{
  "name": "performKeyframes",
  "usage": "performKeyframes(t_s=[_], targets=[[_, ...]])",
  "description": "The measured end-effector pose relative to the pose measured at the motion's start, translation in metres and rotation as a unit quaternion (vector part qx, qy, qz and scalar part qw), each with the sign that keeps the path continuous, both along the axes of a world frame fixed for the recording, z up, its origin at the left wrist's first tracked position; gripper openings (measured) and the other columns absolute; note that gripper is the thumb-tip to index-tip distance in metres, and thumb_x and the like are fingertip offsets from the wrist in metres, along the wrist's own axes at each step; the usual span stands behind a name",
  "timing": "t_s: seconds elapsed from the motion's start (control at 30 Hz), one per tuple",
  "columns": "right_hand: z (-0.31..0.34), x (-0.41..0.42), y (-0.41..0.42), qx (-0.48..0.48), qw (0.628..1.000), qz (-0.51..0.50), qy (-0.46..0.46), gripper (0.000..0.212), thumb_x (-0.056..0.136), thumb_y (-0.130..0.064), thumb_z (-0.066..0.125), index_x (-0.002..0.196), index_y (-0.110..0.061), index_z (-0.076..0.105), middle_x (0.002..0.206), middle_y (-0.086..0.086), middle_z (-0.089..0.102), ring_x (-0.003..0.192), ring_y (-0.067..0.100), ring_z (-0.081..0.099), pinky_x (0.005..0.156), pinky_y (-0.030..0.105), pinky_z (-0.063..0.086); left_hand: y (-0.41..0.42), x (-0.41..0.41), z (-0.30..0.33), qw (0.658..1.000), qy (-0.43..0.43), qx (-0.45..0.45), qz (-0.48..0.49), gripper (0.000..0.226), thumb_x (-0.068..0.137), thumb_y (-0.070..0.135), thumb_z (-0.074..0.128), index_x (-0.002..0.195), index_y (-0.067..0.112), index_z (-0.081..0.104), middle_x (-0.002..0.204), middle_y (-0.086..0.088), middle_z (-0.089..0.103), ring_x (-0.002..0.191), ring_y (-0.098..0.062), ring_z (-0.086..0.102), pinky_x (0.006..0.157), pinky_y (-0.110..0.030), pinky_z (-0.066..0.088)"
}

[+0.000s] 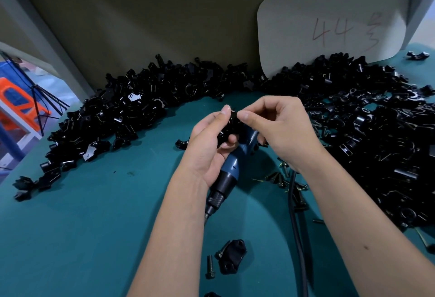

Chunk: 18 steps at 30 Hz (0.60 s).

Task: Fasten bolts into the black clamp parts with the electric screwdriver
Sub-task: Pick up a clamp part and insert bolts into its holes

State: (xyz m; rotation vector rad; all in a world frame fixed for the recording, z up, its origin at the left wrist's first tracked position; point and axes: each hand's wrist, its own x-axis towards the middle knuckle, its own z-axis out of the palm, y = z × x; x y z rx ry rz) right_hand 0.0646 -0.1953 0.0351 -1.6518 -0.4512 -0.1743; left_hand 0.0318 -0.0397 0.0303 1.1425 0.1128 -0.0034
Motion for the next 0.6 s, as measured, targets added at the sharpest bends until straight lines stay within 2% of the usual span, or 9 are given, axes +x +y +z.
performKeyframes(t_s=[0.13, 0.23, 0.3, 0.4, 0.47, 0.53, 0.6], targets=[[-0.001, -0.001, 0.005, 0.011, 1.000, -0.013, 0.009, 0.029, 0.089, -0.026, 0.083, 0.069, -0.020, 0.063, 0.057, -0.011, 0.057, 0.050, 0.006, 0.047, 0.050, 0.019, 0.041, 0.001, 0.001, 0.000, 1.000, -0.004, 0.001, -0.009, 0.019, 0.099, 0.030, 0.067, 0.097, 0.011, 0.067, 0.074, 0.005, 0.065, 0.057, -0.007, 0.050, 0.048, -0.015, 0.042], [-0.001, -0.002, 0.006, 0.020, 1.000, -0.020, 0.011, 0.031, 0.088, -0.032, 0.083, 0.068, -0.022, 0.062, 0.059, -0.008, 0.056, 0.052, 0.010, 0.046, 0.052, 0.024, 0.041, 0.001, 0.001, 0.000, 1.000, -0.014, 0.001, -0.015, 0.019, 0.100, 0.029, 0.065, 0.097, 0.011, 0.069, 0.073, 0.005, 0.066, 0.057, -0.007, 0.050, 0.047, -0.014, 0.042], [-0.002, -0.003, 0.007, 0.046, 0.998, -0.019, 0.024, 0.024, 0.087, -0.032, 0.084, 0.074, -0.022, 0.067, 0.064, -0.005, 0.059, 0.056, 0.011, 0.049, 0.051, 0.027, 0.042, 0.001, 0.001, 0.000, 1.000, -0.021, 0.004, -0.020, 0.021, 0.100, 0.029, 0.065, 0.103, 0.009, 0.068, 0.077, 0.003, 0.067, 0.058, -0.007, 0.051, 0.049, -0.014, 0.042], [0.000, -0.007, 0.010, 0.119, 0.990, 0.025, 0.071, 0.009, 0.089, -0.026, 0.083, 0.083, -0.023, 0.077, 0.070, -0.004, 0.062, 0.059, 0.008, 0.052, 0.047, 0.024, 0.042, 0.000, 0.001, 0.001, 0.999, -0.035, -0.002, -0.034, 0.027, 0.100, 0.031, 0.064, 0.113, 0.007, 0.065, 0.080, 0.000, 0.069, 0.060, -0.008, 0.050, 0.050, -0.015, 0.042], [0.001, -0.008, 0.012, 0.152, 0.983, 0.032, 0.094, 0.014, 0.087, -0.025, 0.084, 0.075, -0.023, 0.076, 0.066, -0.005, 0.060, 0.058, 0.007, 0.051, 0.047, 0.022, 0.041, -0.002, 0.000, 0.002, 0.999, -0.037, -0.001, -0.035, 0.031, 0.101, 0.030, 0.062, 0.117, 0.003, 0.065, 0.082, -0.004, 0.068, 0.060, -0.009, 0.050, 0.051, -0.015, 0.041], [0.001, -0.009, 0.016, 0.189, 0.975, 0.013, 0.116, 0.027, 0.080, -0.028, 0.088, 0.067, -0.019, 0.066, 0.060, -0.002, 0.055, 0.051, 0.008, 0.047, 0.044, 0.023, 0.039, -0.006, 0.001, 0.003, 0.999, -0.035, 0.011, -0.029, 0.040, 0.104, 0.028, 0.058, 0.122, -0.008, 0.062, 0.084, -0.008, 0.067, 0.062, -0.011, 0.050, 0.052, -0.016, 0.041], [0.001, -0.009, 0.018, 0.204, 0.971, -0.012, 0.125, 0.038, 0.077, -0.032, 0.088, 0.067, -0.017, 0.054, 0.056, 0.000, 0.051, 0.045, 0.010, 0.044, 0.042, 0.024, 0.039, -0.010, 0.001, 0.004, 0.999, -0.032, 0.023, -0.026, 0.042, 0.105, 0.027, 0.057, 0.122, -0.012, 0.059, 0.085, -0.010, 0.066, 0.064, -0.014, 0.052, 0.052, -0.017, 0.041]])
